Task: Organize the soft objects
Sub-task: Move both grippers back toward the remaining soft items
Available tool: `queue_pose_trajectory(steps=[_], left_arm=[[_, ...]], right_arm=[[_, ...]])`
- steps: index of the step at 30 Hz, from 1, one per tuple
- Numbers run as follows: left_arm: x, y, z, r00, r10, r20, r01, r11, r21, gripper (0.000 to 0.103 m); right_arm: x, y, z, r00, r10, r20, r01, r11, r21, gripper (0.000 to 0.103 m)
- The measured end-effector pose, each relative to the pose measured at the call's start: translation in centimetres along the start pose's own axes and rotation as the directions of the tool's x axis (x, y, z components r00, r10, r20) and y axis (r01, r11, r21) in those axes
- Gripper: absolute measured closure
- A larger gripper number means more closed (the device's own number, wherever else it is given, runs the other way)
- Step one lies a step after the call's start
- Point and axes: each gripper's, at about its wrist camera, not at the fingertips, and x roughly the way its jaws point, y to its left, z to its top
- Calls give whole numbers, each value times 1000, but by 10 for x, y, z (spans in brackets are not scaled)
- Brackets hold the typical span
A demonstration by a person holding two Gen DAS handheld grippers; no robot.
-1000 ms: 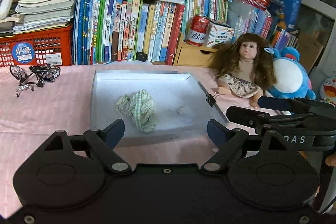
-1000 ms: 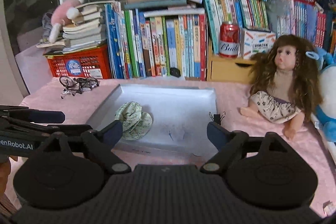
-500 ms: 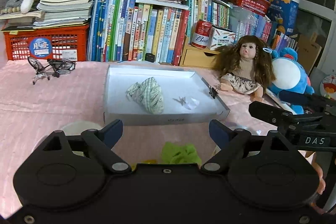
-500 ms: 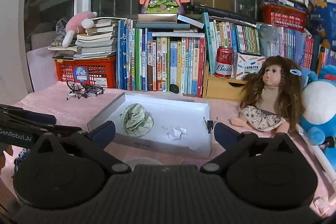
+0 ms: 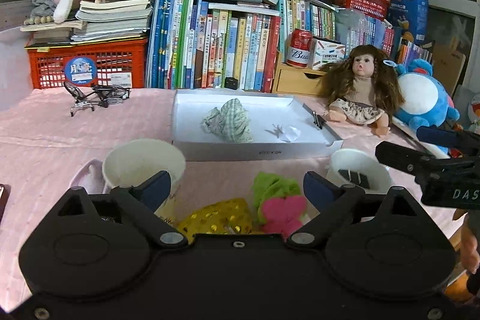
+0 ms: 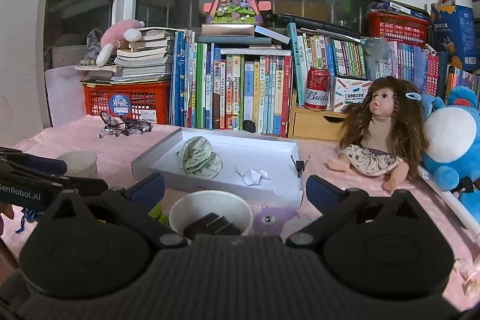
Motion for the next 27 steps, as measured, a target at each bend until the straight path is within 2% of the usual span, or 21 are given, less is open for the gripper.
queue_pose_trajectory(steps=[9,18,27], left_arm=[[-4,4,-20,1000,17,-1,-17,1000,-6,8],[-9,7,-42,999,36,12,-36,999,-17,7],[1,-1,-61,999,39,-31,-38,999,13,7]], right_arm=[[-10,-1,-18,999,-15,38,14,1000,20,0],[-18,1,-37,995,-68,71,68,998,7,0],[-17,-1,-55,993,-108,46,107,994,9,0]])
